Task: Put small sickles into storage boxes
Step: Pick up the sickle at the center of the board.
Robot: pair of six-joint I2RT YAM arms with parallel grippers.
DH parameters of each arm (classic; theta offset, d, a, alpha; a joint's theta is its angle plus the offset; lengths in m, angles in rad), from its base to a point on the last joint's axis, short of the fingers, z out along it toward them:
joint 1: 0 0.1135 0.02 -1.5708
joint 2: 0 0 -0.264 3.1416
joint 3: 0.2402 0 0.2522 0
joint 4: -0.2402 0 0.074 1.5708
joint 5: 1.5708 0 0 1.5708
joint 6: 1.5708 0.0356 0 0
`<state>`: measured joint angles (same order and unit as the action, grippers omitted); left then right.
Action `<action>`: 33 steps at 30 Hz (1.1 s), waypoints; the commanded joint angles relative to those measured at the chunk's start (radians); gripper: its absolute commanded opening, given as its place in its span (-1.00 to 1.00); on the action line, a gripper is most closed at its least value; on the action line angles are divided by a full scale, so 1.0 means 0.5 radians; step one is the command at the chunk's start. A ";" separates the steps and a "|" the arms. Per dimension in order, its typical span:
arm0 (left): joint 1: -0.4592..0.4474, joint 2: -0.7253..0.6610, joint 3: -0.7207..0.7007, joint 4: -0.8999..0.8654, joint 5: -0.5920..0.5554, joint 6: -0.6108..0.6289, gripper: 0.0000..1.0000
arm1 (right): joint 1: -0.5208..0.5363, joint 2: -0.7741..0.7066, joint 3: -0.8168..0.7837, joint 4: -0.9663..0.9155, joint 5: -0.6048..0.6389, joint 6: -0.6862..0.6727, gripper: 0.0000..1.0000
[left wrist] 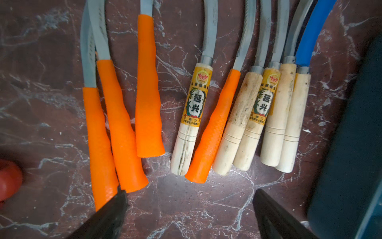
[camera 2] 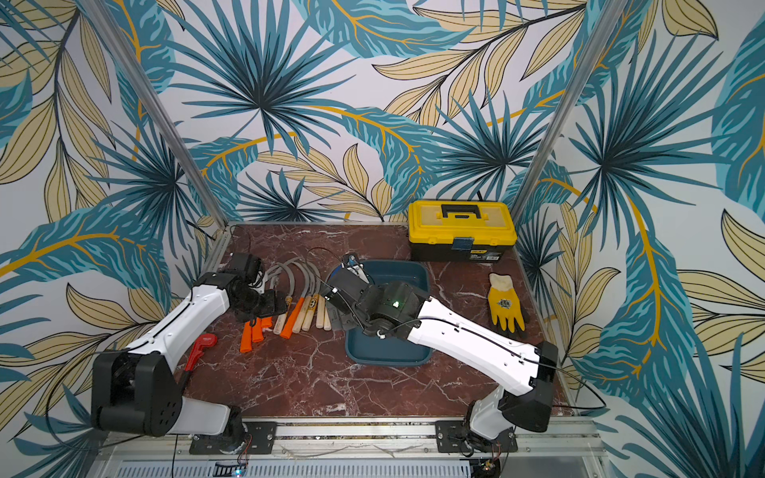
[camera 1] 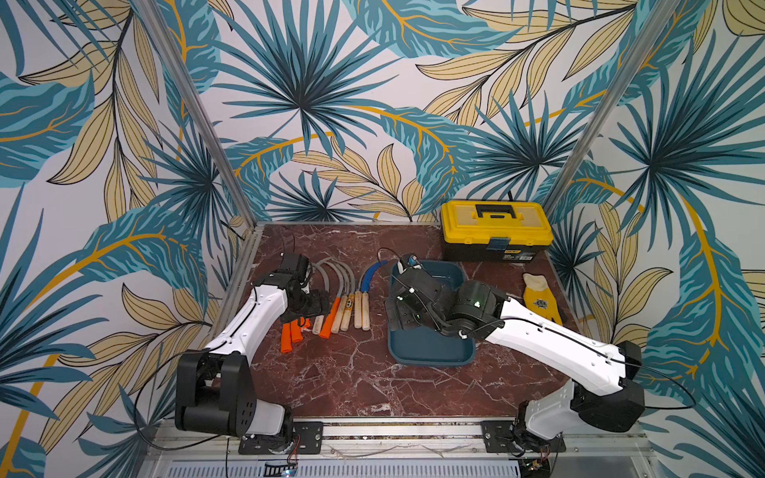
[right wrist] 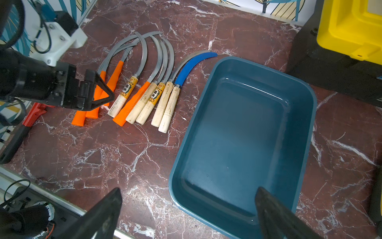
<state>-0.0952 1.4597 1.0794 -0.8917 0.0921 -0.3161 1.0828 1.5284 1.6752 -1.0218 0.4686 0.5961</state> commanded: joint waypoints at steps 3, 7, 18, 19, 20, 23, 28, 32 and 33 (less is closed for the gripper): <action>-0.006 0.188 0.176 -0.022 -0.045 0.092 0.59 | 0.013 -0.003 0.061 -0.019 0.048 0.028 0.99; -0.008 0.352 0.293 -0.029 -0.039 0.096 0.27 | 0.013 -0.001 0.088 -0.014 0.055 -0.003 0.99; -0.009 0.732 0.496 -0.032 -0.073 0.127 -0.10 | 0.010 0.028 0.122 0.026 0.085 -0.085 0.99; -0.010 0.758 0.509 -0.033 -0.074 0.132 -0.09 | 0.008 0.034 0.128 0.025 0.090 -0.094 0.99; -0.009 0.779 0.519 -0.033 -0.077 0.137 -0.09 | 0.006 0.039 0.131 0.026 0.093 -0.102 0.99; -0.009 0.852 0.551 -0.033 -0.090 0.141 -0.08 | -0.010 0.056 0.126 0.031 0.100 -0.113 0.99; -0.009 0.967 0.587 -0.030 -0.091 0.138 -0.09 | -0.046 0.076 0.125 0.037 0.066 -0.125 0.99; -0.009 1.035 0.605 -0.027 -0.117 0.149 -0.10 | -0.070 0.076 0.116 0.031 0.064 -0.128 0.99; -0.009 1.048 0.608 -0.027 -0.125 0.153 -0.11 | -0.076 0.078 0.116 0.031 0.063 -0.128 0.99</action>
<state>-0.0975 1.9640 1.3647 -0.9039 0.0532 -0.2535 1.0523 1.5604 1.7260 -1.0145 0.4973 0.5419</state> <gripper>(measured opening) 0.447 0.994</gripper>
